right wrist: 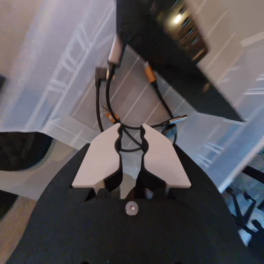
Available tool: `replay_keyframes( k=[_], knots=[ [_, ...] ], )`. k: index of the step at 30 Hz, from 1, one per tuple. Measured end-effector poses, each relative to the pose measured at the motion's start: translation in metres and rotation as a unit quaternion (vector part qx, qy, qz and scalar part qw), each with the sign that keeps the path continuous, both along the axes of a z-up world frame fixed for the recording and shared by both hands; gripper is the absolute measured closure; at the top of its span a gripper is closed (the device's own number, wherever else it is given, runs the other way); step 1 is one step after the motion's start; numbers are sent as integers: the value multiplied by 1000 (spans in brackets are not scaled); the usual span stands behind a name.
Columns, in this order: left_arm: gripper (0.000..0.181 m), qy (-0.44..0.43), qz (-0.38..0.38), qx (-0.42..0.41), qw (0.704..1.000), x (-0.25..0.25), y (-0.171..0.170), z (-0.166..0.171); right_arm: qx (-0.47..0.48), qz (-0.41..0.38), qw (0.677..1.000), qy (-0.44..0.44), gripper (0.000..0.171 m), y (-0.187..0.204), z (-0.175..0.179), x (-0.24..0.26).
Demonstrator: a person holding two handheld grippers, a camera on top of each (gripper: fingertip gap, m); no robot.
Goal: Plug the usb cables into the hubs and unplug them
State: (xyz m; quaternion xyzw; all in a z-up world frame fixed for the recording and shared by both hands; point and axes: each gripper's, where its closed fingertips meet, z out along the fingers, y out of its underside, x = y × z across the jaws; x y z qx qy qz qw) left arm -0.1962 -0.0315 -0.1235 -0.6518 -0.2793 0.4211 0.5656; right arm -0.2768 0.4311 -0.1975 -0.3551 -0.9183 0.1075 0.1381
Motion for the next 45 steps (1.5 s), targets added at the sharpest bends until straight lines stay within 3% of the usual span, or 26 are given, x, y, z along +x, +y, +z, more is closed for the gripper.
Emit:
replay_keyframes(
  k=[2, 4, 6, 8, 10, 13, 17, 19, 22, 30, 33, 37, 45],
  knots=[
    [150, -4, -3, 7, 1000, 0, 1, 0, -63, -39, 993, 93, 141, -17, 44, -7],
    [150, -7, -4, 11, 1000, -1, 1, 1, -153, -54, 963, 217, 122, -51, 101, -7],
    [150, -7, -2, 12, 1000, 0, 1, 1, -288, -34, 889, 354, 110, -108, 165, 11],
    [150, -7, 1, 11, 1000, 0, 1, 1, -426, 7, 790, 440, 98, -174, 211, 47],
    [150, -10, 5, 11, 1000, 0, 0, 0, -504, 49, 736, 449, 84, -243, 217, 82],
    [150, -19, 18, 5, 1000, -1, -2, -3, -529, 111, 740, 401, 56, -342, 186, 109],
    [151, -26, 21, 5, 999, -3, -2, -6, -601, 144, 704, 351, 53, -432, 170, 122],
    [151, -23, 24, 1, 999, -3, -3, -5, -588, 148, 730, 314, 54, -463, 154, 118],
    [151, -18, 25, 3, 1000, -2, -3, -3, -575, 144, 739, 322, 60, -486, 144, 111],
    [150, -14, 31, -4, 999, -2, -4, -3, -567, 124, 742, 336, 78, -499, 143, 102],
    [151, -17, 33, -15, 999, -3, -2, -6, -560, 138, 746, 334, 105, -504, 141, 104],
    [148, 3, 22, -13, 1000, 0, 2, -1, -554, 141, 748, 336, 106, -501, 138, 104],
    [92, 26, -25, 34, 999, 8, 10, 13, -518, 129, 747, 396, 107, -478, 150, 97]
  ],
)
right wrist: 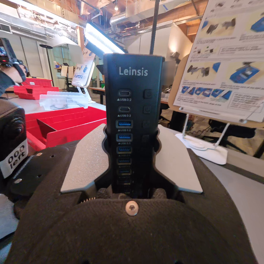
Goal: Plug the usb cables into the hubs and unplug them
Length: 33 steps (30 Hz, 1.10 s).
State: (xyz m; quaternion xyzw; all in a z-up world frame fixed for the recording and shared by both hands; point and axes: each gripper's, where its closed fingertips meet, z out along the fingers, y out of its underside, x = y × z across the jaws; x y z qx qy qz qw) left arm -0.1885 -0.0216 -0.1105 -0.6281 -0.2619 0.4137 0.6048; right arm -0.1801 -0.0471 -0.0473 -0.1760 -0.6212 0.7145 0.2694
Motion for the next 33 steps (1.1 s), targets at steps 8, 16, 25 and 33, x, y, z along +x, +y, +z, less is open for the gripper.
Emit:
replay_keyframes(
  k=[8, 16, 25, 33],
  knots=[
    [84, 26, 1, 19, 999, 2, -3, 9, 6, -41, 997, 63, 108, 53, 38, -10],
    [86, 22, 14, 34, 999, -1, -11, 11, 33, -86, 990, 105, 108, 122, 62, -23],
    [89, 18, 27, 35, 999, -4, -16, 10, 171, -174, 961, 132, 109, 242, 85, -62],
    [90, 7, 33, 53, 998, -8, -23, 9, 290, -235, 922, 107, 109, 336, 66, -108]
  ],
)
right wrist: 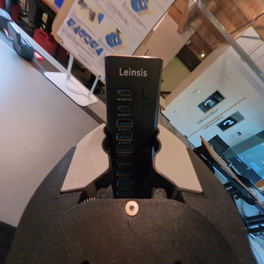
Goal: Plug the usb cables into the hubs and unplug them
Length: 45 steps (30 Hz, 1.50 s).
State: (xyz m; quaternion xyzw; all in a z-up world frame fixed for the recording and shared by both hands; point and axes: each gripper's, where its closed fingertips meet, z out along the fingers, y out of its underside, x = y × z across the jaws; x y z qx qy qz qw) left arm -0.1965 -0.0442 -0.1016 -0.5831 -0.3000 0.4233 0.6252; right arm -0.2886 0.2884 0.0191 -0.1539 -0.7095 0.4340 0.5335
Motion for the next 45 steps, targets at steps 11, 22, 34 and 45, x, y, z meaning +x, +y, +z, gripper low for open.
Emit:
replay_keyframes(
  k=[11, 22, 34, 45],
  knots=[
    [90, -29, 10, 10, 999, -9, -7, -11, 61, -14, 998, -30, 109, 38, -33, -45],
    [90, -51, 45, 27, 997, -22, -28, -20, 214, 8, 972, -93, 108, 69, -79, -93],
    [90, -63, 69, 22, 995, -28, -37, -27, 369, 53, 912, -171, 108, 93, -133, -136],
    [91, -57, 76, 31, 995, -27, -43, -23, 486, 50, 833, -261, 108, 114, -188, -156]
  ],
)
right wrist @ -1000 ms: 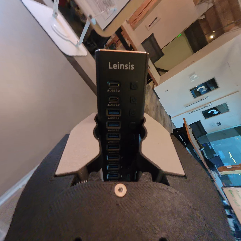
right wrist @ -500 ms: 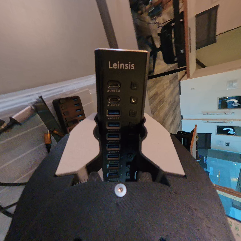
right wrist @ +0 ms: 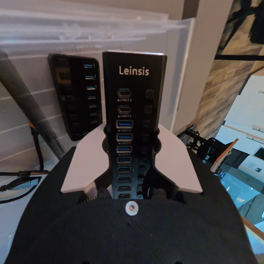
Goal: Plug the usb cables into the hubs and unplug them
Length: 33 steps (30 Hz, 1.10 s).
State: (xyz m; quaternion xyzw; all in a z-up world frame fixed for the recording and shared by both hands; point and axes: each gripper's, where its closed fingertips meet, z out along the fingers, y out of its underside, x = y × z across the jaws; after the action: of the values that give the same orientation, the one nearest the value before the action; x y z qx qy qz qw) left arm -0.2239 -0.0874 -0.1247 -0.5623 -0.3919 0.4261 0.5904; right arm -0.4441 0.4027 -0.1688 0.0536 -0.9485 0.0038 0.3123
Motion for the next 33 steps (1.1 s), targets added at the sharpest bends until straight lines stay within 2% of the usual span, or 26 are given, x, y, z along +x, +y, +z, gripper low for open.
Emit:
replay_keyframes(
  k=[15, 22, 33],
  knots=[
    [91, 3, -7, 12, 1000, 3, 1, 3, 92, -7, 995, -27, 109, 12, -35, -17],
    [91, 4, -10, 17, 1000, 3, 1, 4, 104, -13, 993, -54, 109, 12, -38, -19],
    [91, 10, -17, 25, 999, 7, 2, 9, 201, -34, 975, -94, 110, 23, -42, -17]
  ],
)
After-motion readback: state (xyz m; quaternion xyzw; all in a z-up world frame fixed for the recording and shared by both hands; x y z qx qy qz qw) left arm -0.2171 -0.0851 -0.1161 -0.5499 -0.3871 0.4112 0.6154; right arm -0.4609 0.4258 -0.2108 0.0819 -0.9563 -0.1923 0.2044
